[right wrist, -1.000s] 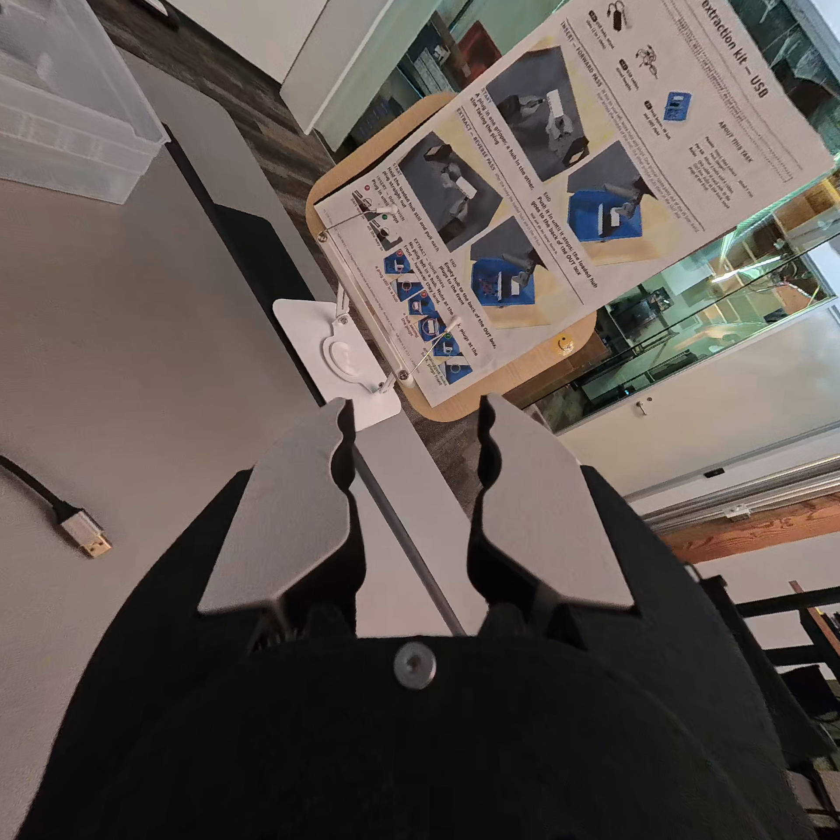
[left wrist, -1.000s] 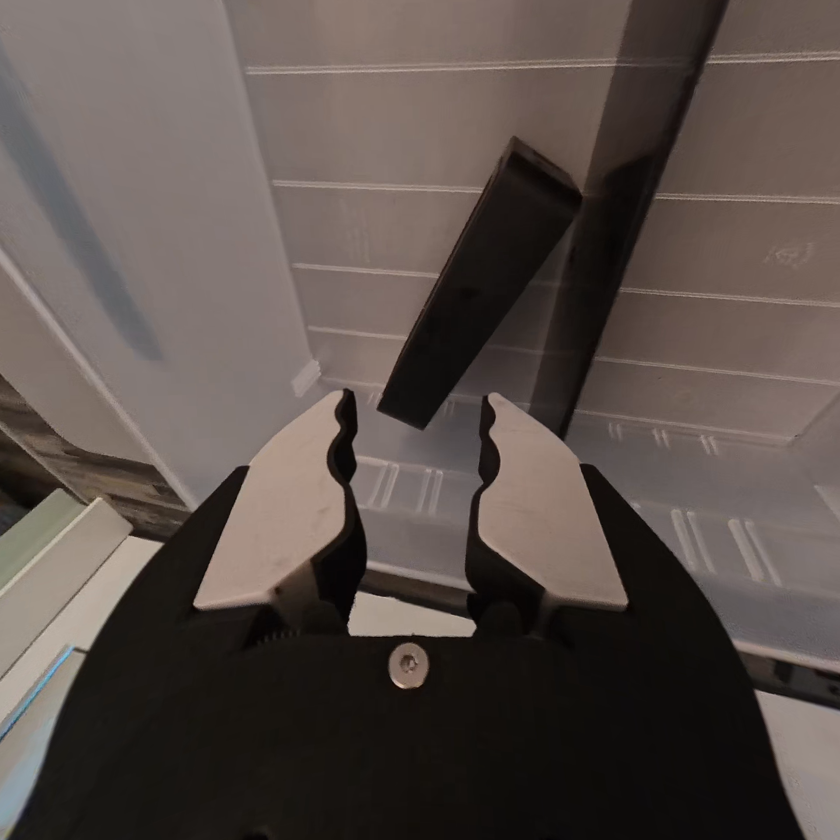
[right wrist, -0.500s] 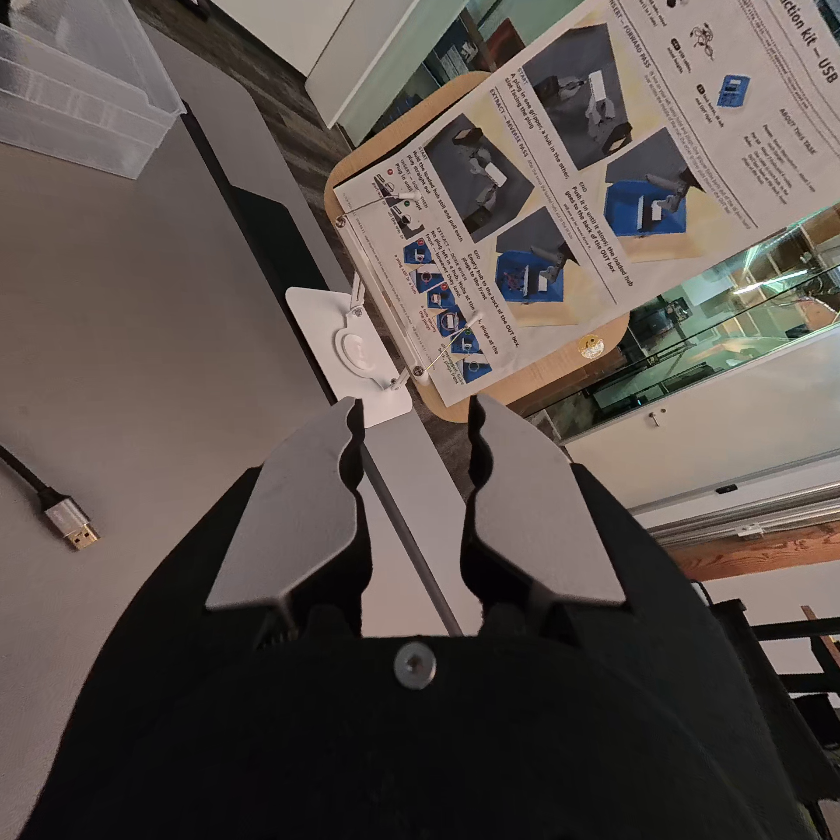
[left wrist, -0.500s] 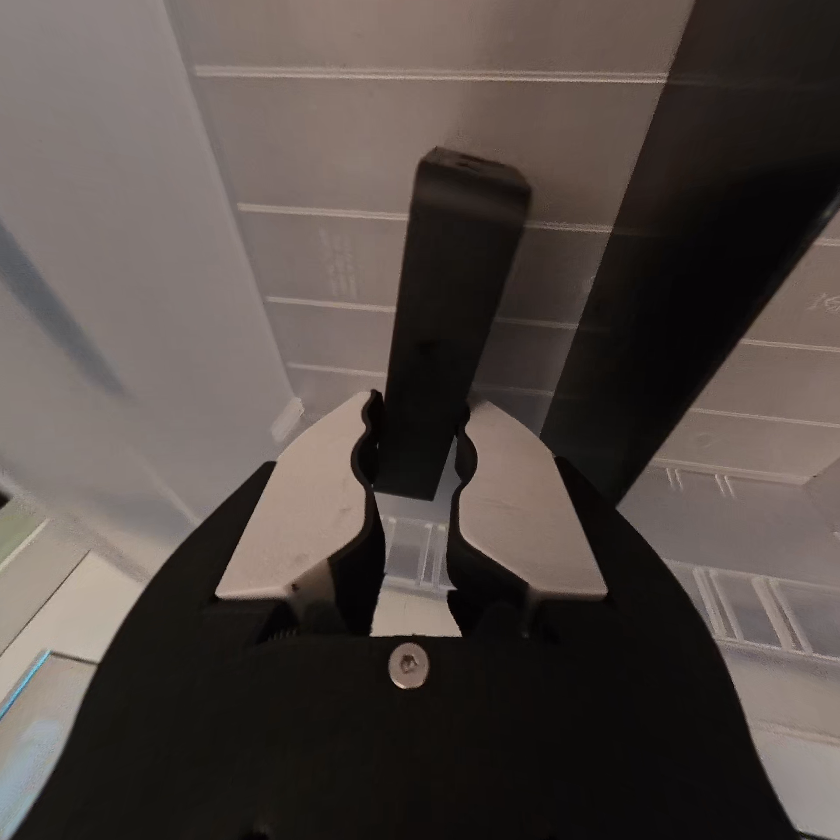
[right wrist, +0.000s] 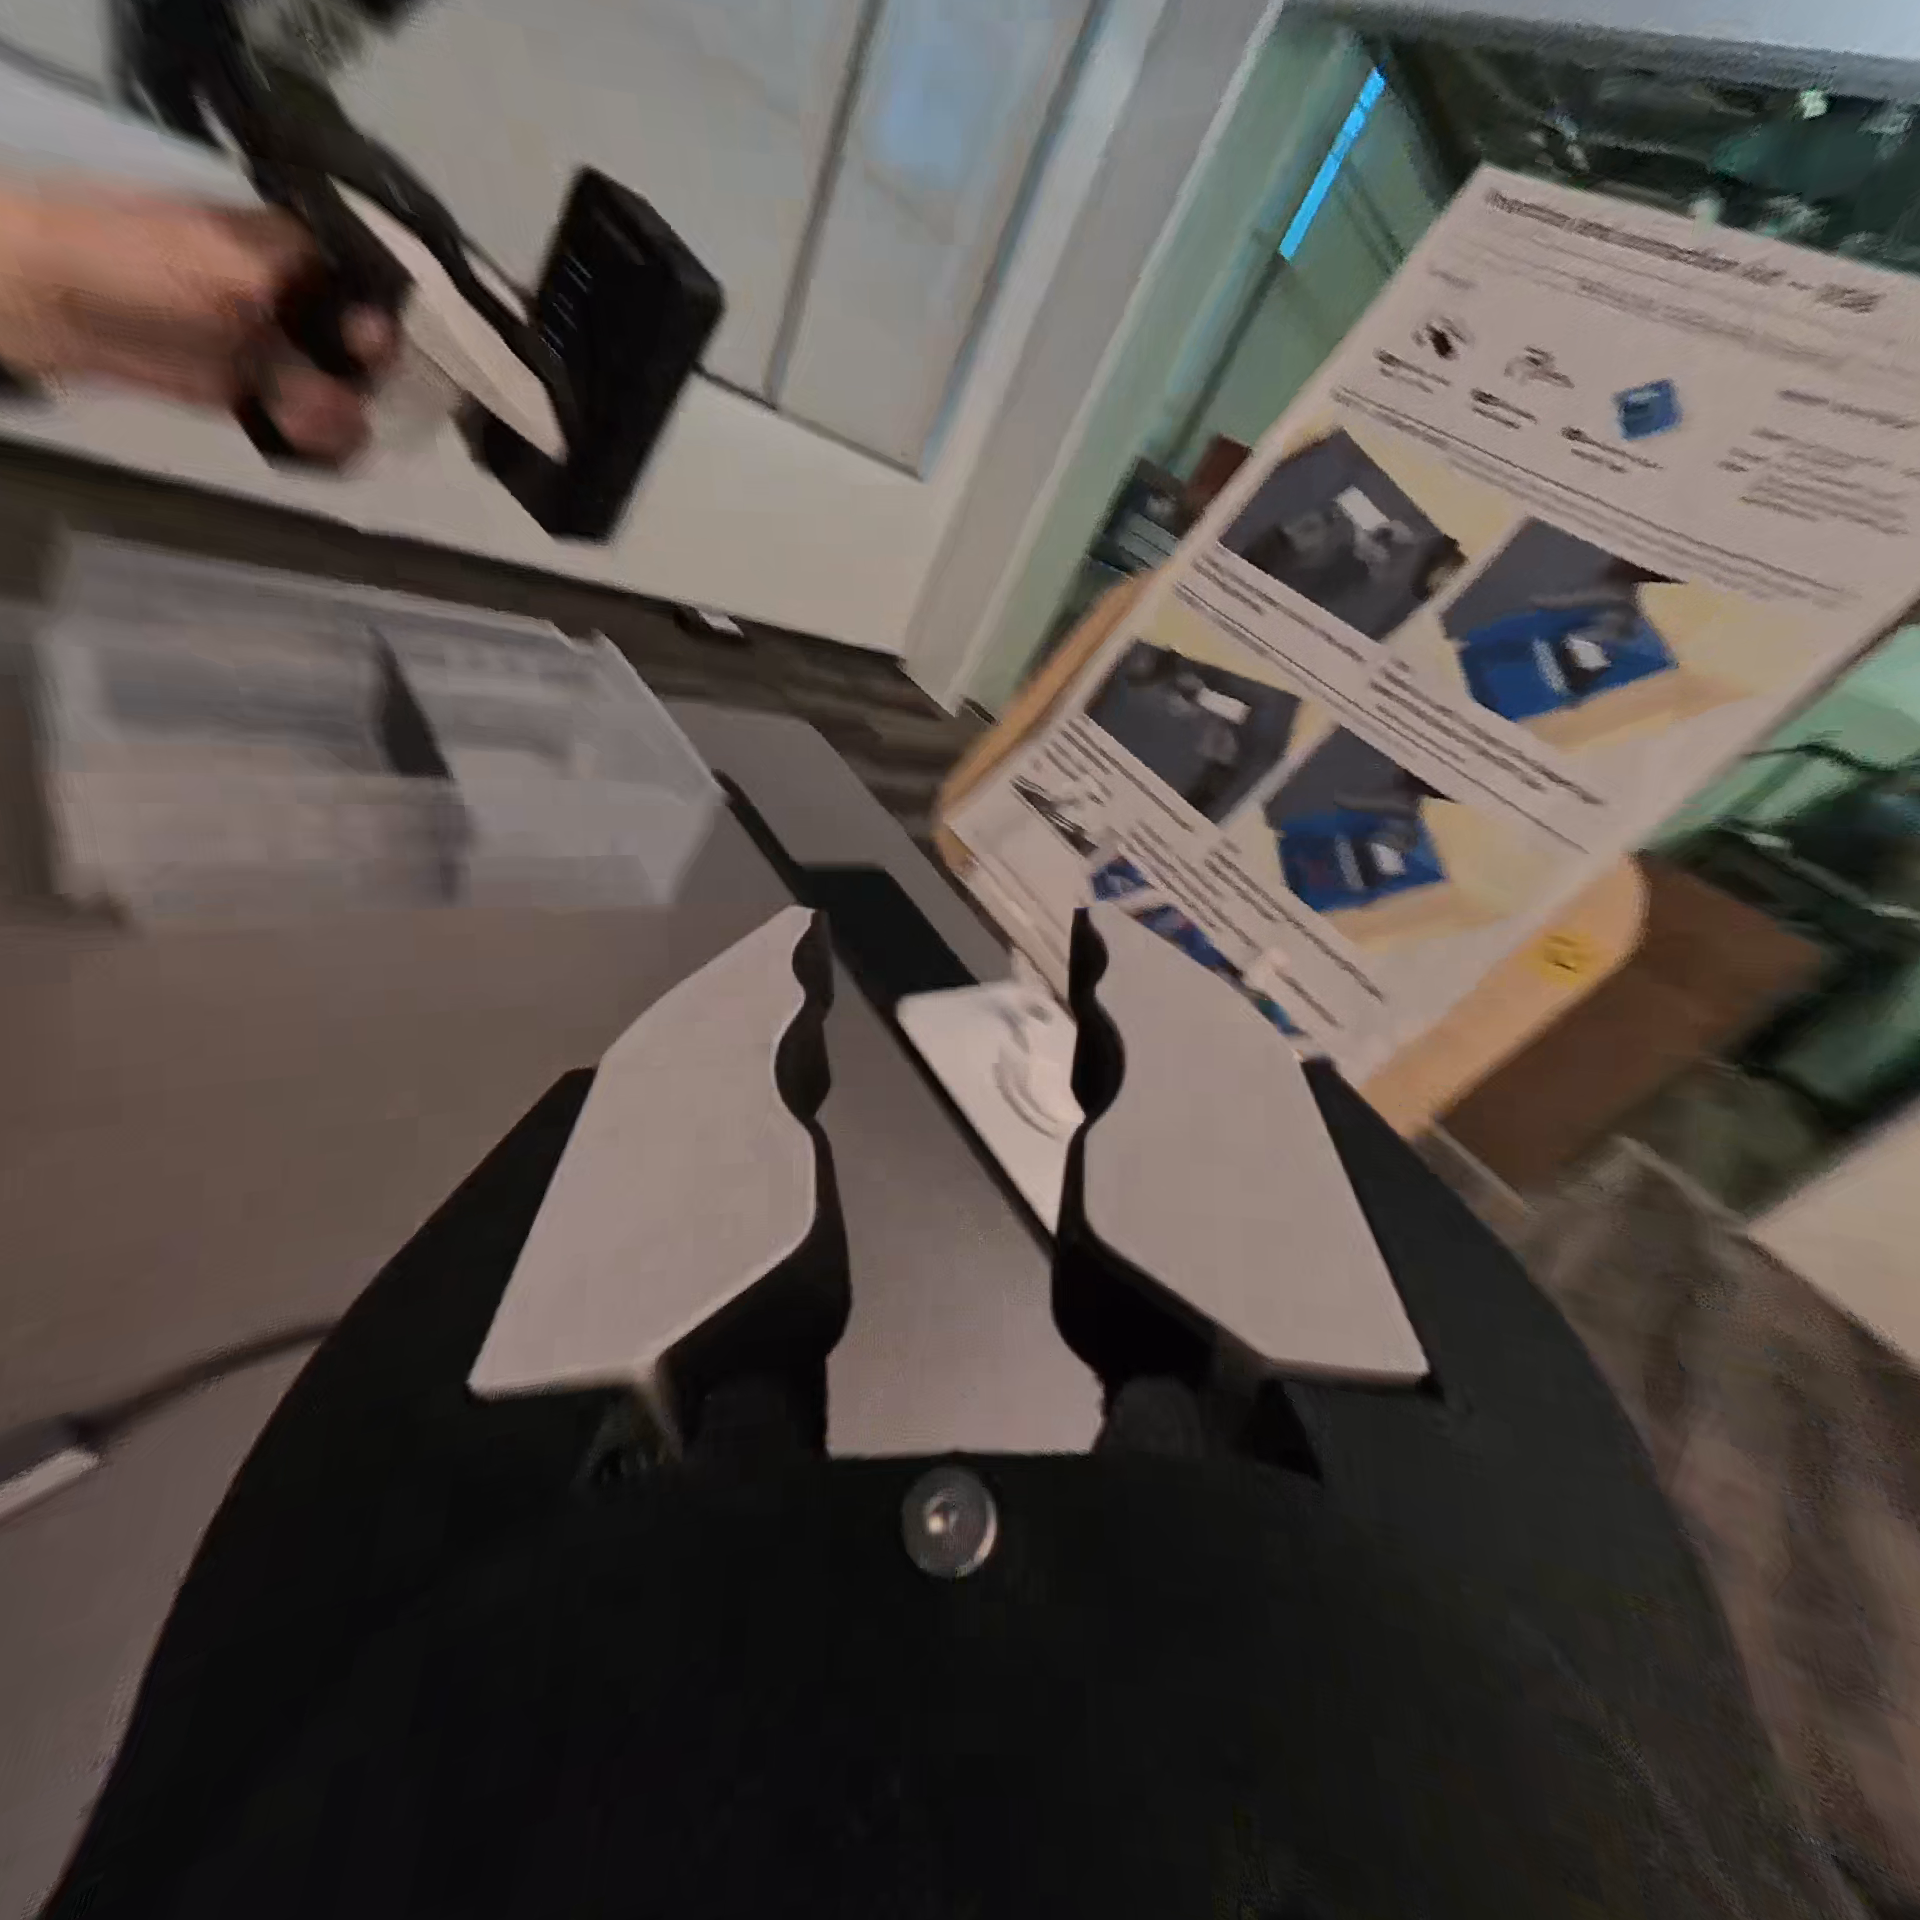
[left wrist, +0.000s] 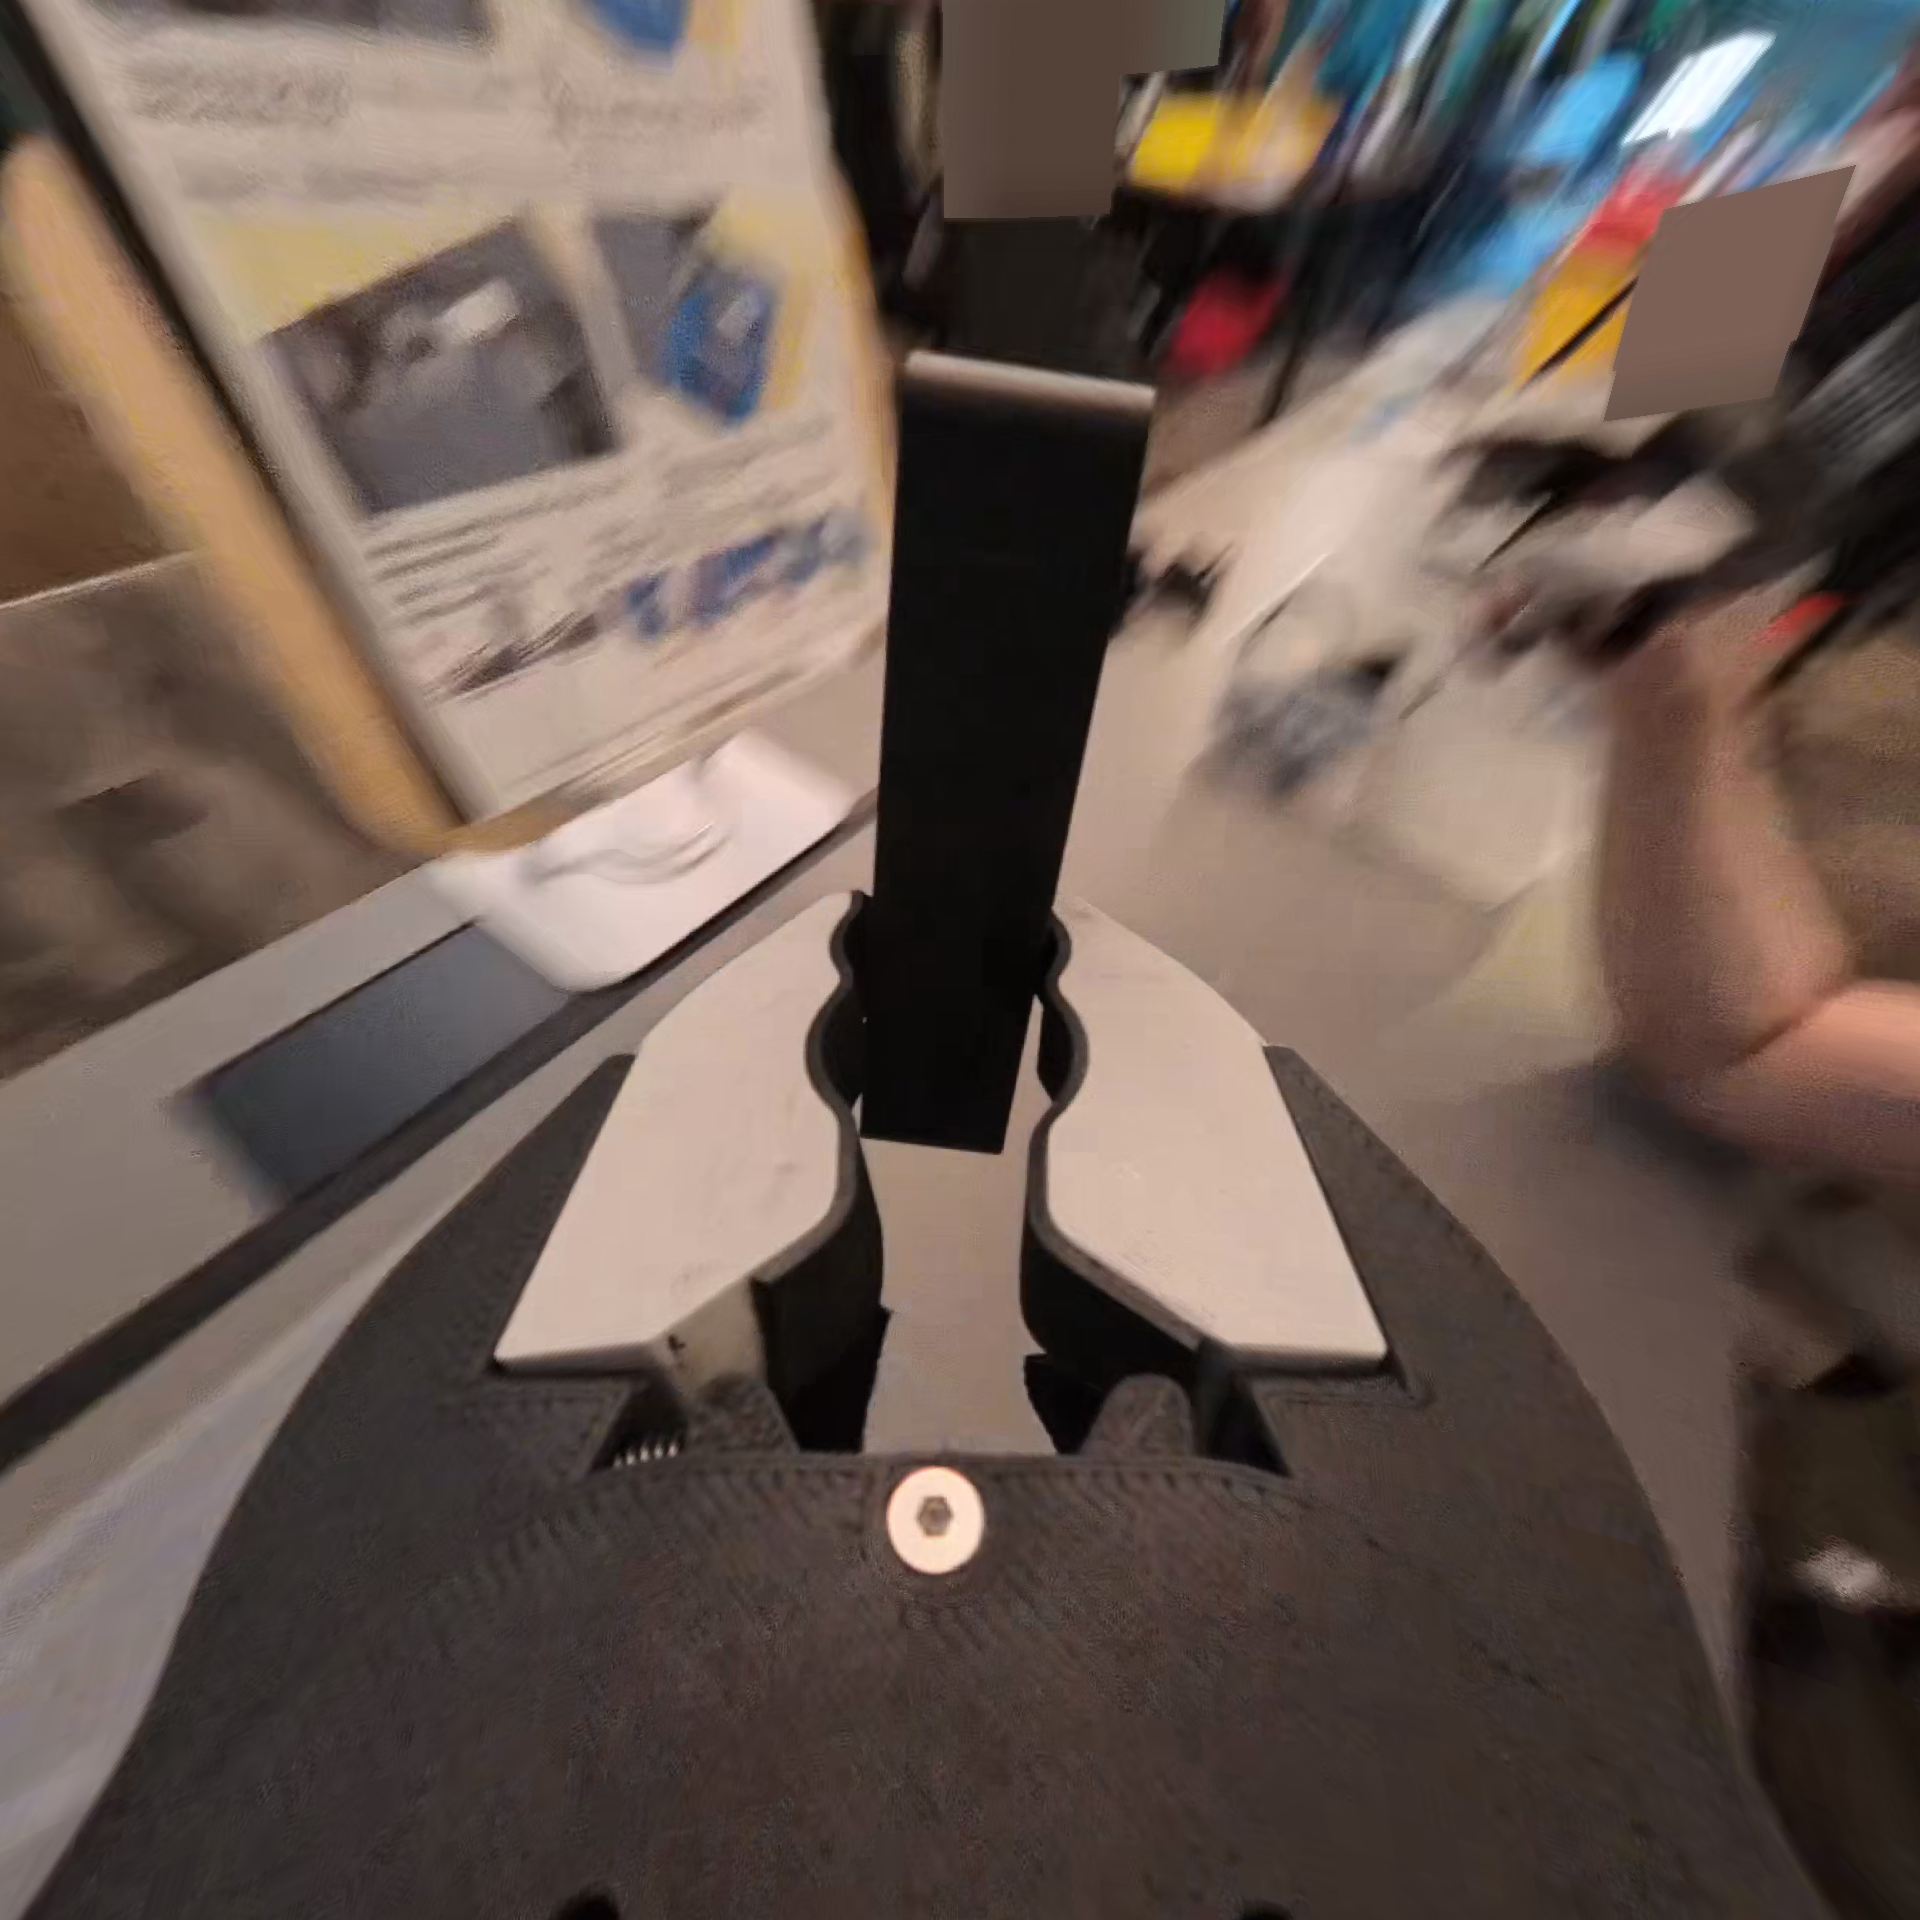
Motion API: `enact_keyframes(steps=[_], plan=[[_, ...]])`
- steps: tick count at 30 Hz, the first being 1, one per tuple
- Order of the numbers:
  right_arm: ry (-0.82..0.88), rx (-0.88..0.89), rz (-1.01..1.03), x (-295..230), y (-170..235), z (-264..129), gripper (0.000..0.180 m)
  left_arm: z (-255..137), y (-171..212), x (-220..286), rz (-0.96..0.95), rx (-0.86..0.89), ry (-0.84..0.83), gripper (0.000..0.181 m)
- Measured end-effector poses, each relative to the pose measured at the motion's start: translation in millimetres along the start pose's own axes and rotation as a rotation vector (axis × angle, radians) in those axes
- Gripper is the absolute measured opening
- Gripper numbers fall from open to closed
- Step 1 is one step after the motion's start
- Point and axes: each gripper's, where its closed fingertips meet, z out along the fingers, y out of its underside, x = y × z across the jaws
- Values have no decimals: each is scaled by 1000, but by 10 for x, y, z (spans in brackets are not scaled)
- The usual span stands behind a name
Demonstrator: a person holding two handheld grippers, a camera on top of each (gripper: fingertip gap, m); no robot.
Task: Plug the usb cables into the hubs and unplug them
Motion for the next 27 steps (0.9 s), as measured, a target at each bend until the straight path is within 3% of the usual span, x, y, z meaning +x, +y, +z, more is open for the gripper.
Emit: enact_keyframes(steps=[4, 7, 12, 14, 19, 21, 24, 27], plan=[[-187, 116, 104, -453, -280, 41, 49, 627, 47, 870, -153, 163, 221, 27], [-249, 156, 194, -576, -373, 2, 56, 1175, 318, 1216, -136, 128, 318, 27], [-236, 103, 377, -368, -63, 58, 60, 1756, 881, 1507, -13, -17, 394, 26], [-333, 48, 430, -424, 113, 95, 59, 1877, 1025, 1525, 20, -60, 393, 26], [-498, -113, 342, -655, 541, 136, 53, 2050, 1290, 1448, 86, -185, 421, 26], [-498, -207, 281, -720, 739, 180, 52, 2105, 1416, 1368, 133, -256, 391, 26], [-448, -361, 141, -738, 1065, 275, 36, 2130, 1584, 1280, 195, -367, 363, 25], [-515, -389, 151, -799, 1134, 262, 32, 2087, 1633, 1279, 207, -387, 387, 25]])
